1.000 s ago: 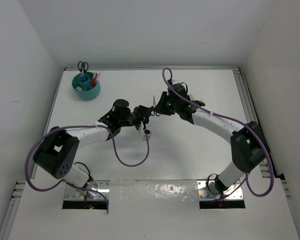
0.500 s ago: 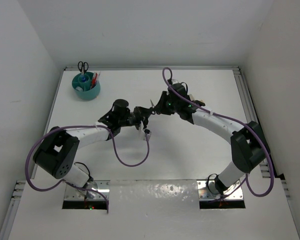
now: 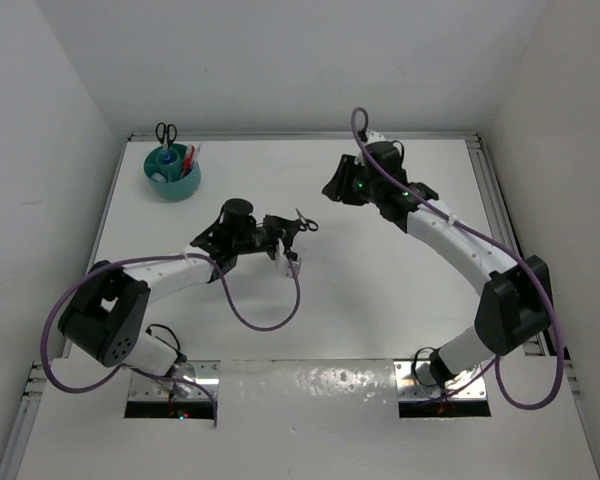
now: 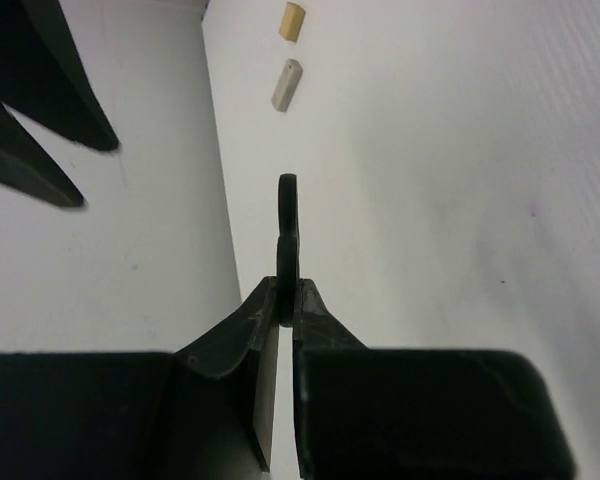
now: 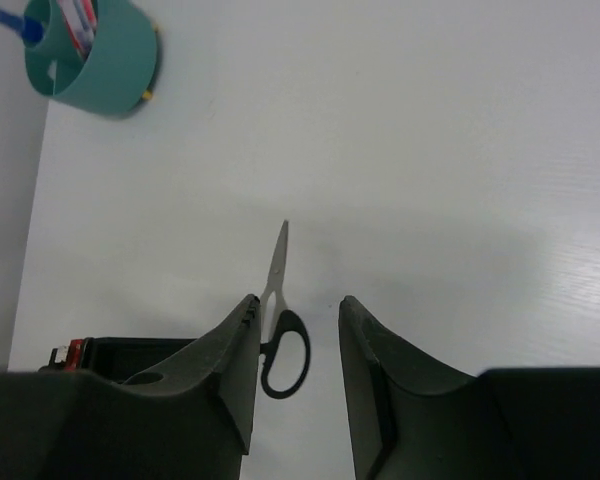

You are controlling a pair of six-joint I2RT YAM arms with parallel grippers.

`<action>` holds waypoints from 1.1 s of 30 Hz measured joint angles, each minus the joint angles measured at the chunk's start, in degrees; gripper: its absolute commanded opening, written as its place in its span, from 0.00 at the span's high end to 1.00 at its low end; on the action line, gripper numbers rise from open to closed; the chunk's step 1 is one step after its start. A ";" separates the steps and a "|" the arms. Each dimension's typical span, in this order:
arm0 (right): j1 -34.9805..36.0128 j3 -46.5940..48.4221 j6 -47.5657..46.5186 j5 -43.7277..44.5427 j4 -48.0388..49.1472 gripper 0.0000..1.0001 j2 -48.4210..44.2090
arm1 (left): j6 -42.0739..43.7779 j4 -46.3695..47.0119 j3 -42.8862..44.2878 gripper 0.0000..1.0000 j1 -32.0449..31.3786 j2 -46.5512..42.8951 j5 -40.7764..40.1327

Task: Sort the stationery into containers
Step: Pick up the scissors from the center of the board, then place the scissors in the storage box.

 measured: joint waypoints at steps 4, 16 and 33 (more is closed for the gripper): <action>-3.06 -0.70 -0.92 1.73 0.02 0.63 -3.61 | -10.75 -0.31 0.81 1.00 0.98 -0.37 -0.96; -10.40 -12.09 -2.82 9.11 -1.95 0.61 -10.67 | -58.53 0.85 18.21 1.00 10.88 -0.33 -3.91; -11.56 -14.91 -3.67 9.77 -2.67 0.60 -10.27 | -82.27 -3.02 31.17 1.00 24.72 -0.26 -14.84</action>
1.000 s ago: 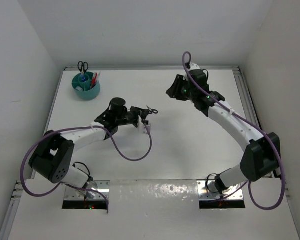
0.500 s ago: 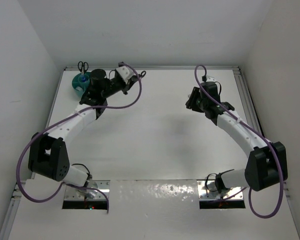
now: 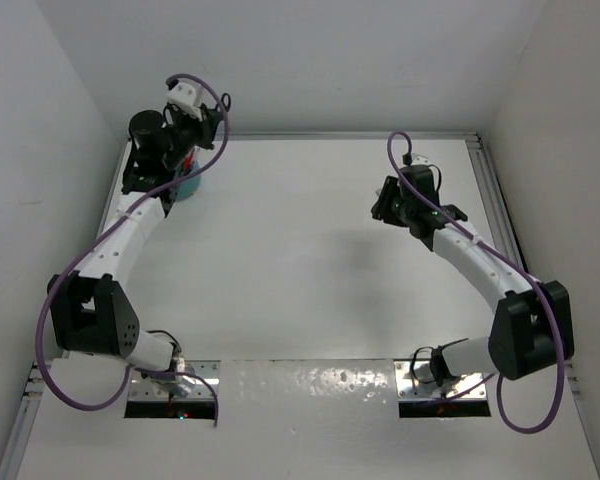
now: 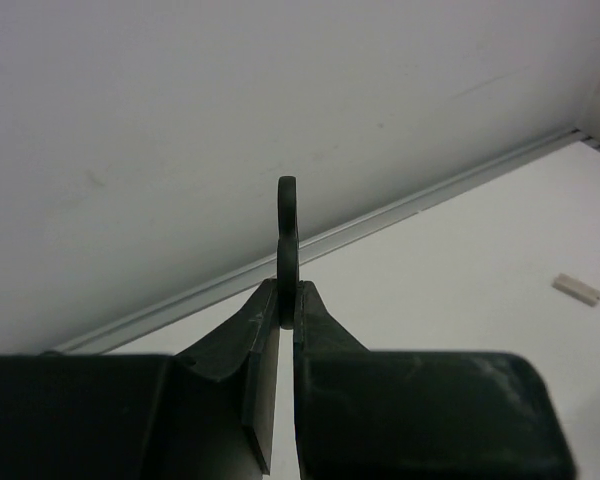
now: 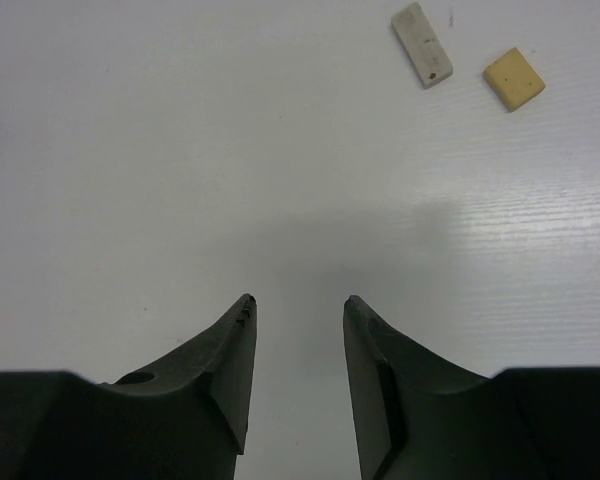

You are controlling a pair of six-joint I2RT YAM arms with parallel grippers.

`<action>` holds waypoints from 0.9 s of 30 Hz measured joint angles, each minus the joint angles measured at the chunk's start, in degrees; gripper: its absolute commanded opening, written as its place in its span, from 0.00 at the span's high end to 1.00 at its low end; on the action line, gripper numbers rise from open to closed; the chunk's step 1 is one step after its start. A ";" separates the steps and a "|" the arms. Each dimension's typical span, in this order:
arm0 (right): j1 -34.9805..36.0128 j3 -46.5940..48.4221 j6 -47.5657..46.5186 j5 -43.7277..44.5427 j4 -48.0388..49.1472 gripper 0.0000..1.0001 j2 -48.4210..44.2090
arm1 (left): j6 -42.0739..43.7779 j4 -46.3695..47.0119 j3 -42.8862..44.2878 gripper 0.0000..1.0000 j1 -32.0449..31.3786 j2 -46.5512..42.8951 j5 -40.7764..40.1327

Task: Sort the stationery into containers
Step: Place the scissors in the storage box.

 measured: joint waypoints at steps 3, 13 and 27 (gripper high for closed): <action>0.00 0.15 0.00 -0.07 0.31 0.60 0.79 | -0.79 -0.42 0.00 1.00 2.12 0.00 -3.56; 0.02 2.21 0.02 -1.95 0.57 0.60 2.84 | -3.93 -3.32 0.00 1.00 11.80 -1.03 -15.13; 0.02 5.18 -0.22 -5.16 1.73 0.60 7.32 | -5.53 1.09 6.54 1.00 21.05 4.55 -13.11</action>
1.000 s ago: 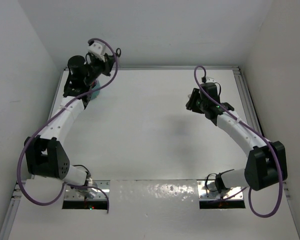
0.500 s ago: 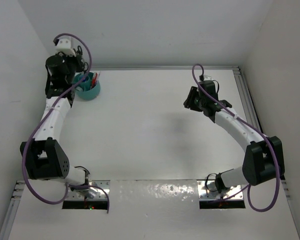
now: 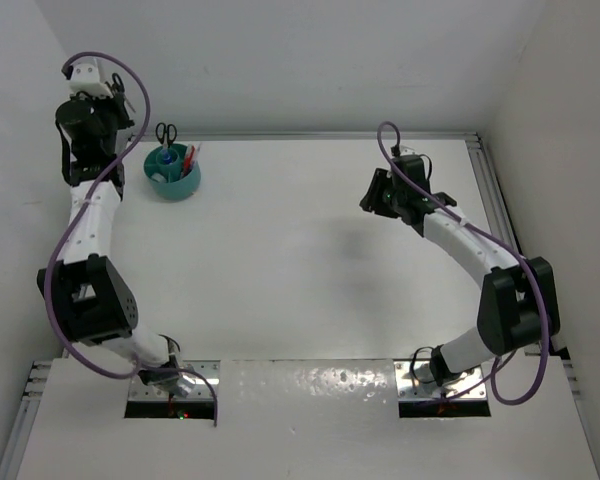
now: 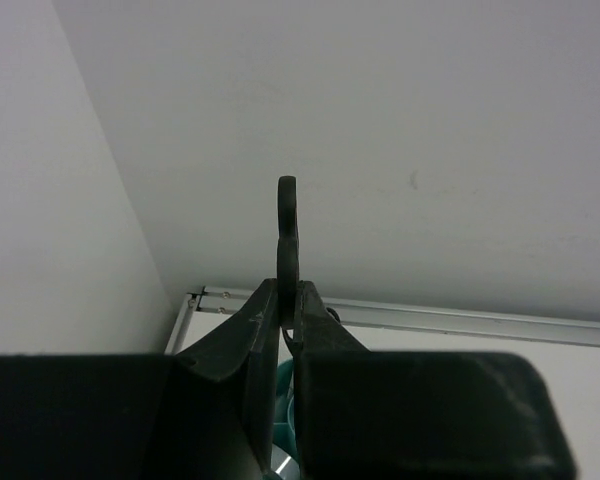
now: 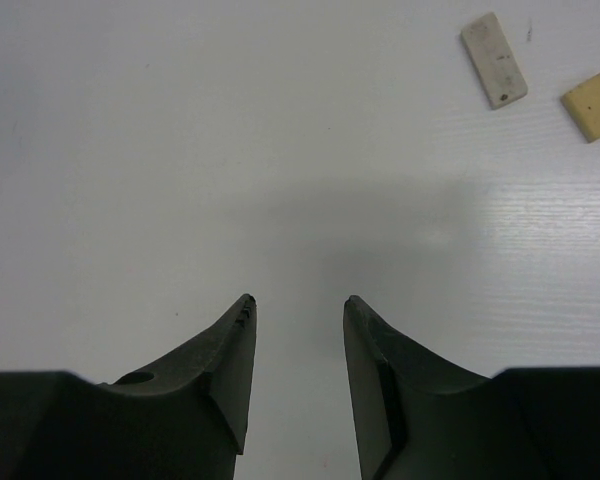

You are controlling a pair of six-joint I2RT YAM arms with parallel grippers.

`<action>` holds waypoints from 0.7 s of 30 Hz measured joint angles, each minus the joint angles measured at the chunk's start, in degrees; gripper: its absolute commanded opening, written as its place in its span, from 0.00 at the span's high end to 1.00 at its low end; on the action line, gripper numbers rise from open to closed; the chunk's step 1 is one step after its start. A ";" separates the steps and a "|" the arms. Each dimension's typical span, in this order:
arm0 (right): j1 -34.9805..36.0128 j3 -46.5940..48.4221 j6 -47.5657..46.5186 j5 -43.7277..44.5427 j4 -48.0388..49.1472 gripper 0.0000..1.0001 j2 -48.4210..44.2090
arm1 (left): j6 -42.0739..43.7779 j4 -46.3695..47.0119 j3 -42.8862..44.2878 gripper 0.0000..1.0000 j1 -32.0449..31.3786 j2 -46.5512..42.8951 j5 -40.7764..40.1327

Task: Sort the stationery into containers
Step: Place the scissors in the storage box.

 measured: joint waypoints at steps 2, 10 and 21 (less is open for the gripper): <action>-0.02 0.92 -0.02 -0.46 0.00 0.60 1.14 | 0.11 0.94 1.25 1.00 0.44 3.15 1.40; -0.02 1.38 0.02 -0.70 -0.87 0.59 1.57 | 3.39 1.11 4.17 1.00 2.10 15.89 5.75; 0.00 1.38 0.26 -0.17 -3.17 0.59 1.57 | 6.99 -0.79 4.68 1.00 3.39 19.34 10.56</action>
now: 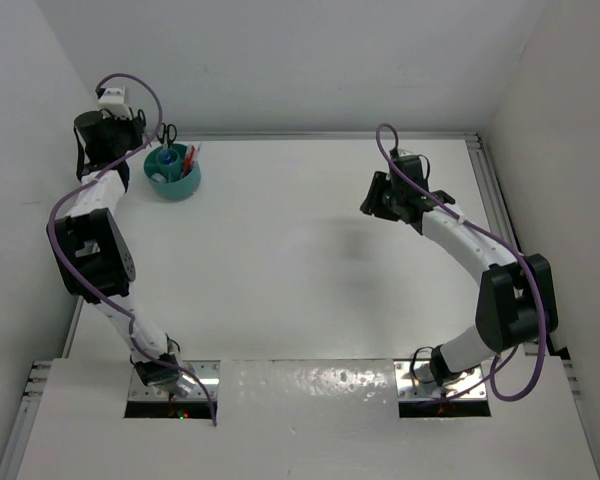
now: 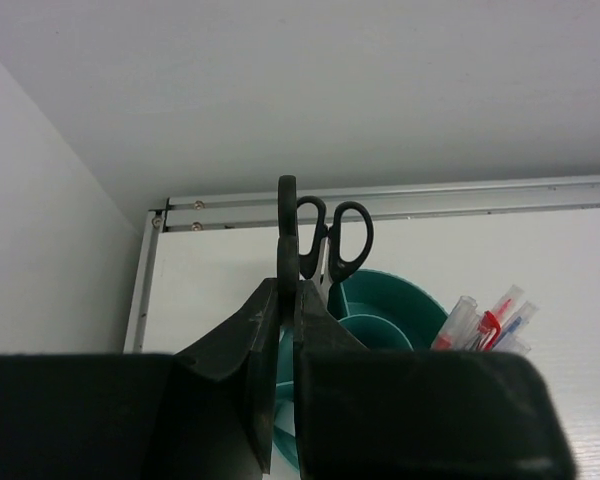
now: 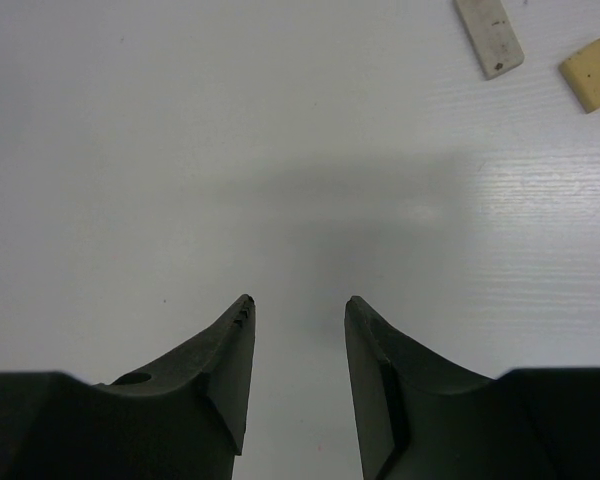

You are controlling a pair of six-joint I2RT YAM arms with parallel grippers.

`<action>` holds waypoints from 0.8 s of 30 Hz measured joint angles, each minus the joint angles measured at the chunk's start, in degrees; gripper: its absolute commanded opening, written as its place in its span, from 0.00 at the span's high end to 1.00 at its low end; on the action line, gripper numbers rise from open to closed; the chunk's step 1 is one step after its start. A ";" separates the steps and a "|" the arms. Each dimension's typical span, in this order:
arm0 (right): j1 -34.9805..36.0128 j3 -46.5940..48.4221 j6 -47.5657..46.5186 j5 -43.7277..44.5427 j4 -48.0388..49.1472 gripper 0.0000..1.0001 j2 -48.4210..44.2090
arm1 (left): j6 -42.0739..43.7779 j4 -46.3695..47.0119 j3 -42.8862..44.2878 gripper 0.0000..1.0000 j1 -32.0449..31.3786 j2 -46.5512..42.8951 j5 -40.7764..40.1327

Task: Sort the stationery into containers
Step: Place the scissors in the storage box.

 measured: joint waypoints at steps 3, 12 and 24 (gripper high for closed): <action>0.00 0.00 0.00 0.07 -0.39 0.59 0.00 | 1.42 0.17 -0.09 1.00 0.00 0.46 0.57; 0.00 0.00 0.02 1.46 -1.86 0.59 -0.02 | 4.55 0.11 -0.20 1.00 0.00 5.66 2.71; 0.00 0.00 0.20 2.82 -3.65 0.59 -0.33 | 5.51 -0.04 -0.20 0.61 -0.02 7.98 4.11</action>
